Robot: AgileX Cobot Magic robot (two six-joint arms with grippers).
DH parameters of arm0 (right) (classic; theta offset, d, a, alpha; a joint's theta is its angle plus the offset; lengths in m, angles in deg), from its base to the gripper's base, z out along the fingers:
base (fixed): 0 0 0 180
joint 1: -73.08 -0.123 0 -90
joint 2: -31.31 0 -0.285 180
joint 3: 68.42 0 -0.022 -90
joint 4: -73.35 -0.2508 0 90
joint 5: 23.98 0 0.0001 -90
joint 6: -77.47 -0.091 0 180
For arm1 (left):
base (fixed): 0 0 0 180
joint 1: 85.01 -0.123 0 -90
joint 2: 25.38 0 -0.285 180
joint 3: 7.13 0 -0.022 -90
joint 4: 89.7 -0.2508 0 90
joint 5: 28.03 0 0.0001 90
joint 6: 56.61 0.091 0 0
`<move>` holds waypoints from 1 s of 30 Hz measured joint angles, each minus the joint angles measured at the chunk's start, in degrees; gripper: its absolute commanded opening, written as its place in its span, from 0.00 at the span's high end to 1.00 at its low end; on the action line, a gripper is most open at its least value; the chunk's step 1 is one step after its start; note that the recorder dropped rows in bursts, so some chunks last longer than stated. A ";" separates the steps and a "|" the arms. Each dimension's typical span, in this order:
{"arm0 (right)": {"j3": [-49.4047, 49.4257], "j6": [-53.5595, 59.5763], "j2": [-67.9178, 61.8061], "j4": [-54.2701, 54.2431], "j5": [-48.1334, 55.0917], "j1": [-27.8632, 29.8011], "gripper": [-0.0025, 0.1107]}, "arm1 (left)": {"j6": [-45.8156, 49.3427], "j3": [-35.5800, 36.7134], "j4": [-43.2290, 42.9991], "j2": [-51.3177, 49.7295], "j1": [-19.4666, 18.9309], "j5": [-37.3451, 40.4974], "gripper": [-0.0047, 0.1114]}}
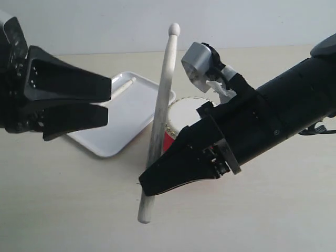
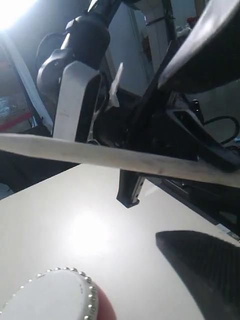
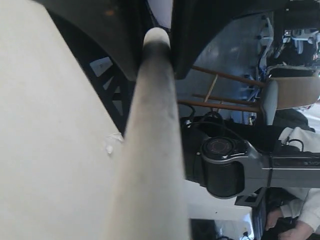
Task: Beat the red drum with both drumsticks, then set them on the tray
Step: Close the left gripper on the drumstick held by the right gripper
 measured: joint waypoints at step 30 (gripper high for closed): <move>0.00 1.23 0.00 -3.18 0.02 -7.01 0.98 | -3.32 7.42 -0.49 8.49 0.00 0.00 0.36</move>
